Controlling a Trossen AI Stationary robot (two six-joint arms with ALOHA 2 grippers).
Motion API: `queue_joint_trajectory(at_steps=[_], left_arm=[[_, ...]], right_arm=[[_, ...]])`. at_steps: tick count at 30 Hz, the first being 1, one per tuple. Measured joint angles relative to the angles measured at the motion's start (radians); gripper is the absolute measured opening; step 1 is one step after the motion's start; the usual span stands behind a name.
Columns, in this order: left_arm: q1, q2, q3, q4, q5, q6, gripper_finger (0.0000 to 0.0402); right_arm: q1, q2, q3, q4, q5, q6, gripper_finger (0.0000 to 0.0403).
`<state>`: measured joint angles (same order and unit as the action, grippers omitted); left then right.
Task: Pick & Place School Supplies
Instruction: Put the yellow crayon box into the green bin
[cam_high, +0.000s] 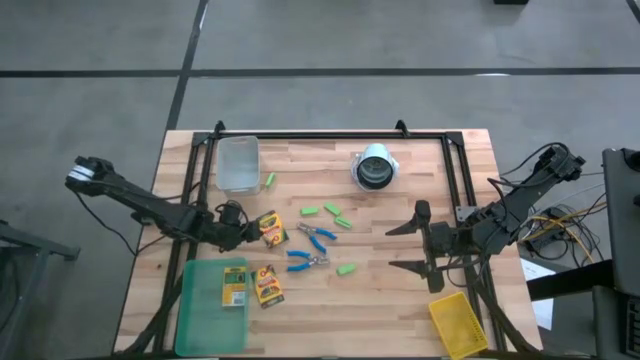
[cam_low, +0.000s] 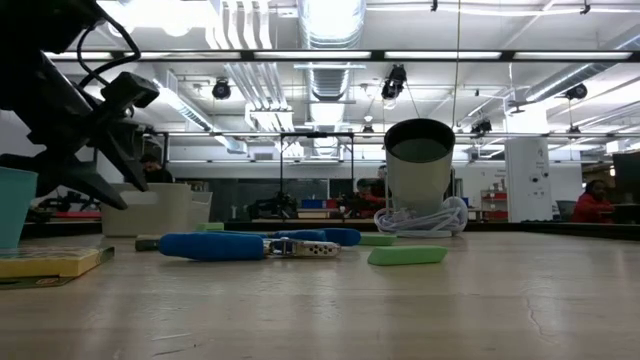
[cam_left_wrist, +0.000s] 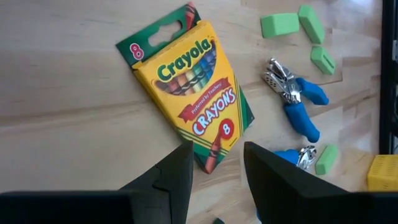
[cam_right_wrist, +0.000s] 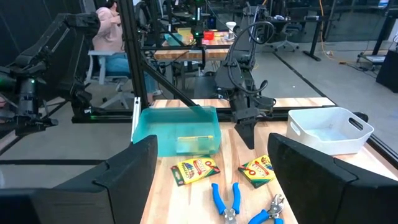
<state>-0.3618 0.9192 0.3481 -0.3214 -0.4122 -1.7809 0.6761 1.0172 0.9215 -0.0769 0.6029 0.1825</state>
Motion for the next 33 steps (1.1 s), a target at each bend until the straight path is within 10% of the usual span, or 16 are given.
queue_joint_trajectory(at_steps=[33], left_arm=[[-0.001, -0.002, -0.001, 0.078, 0.0, -0.014, 0.0147]], right_arm=[[-0.013, 0.0, 0.0, 0.022, 0.003, 0.139, 0.0308]])
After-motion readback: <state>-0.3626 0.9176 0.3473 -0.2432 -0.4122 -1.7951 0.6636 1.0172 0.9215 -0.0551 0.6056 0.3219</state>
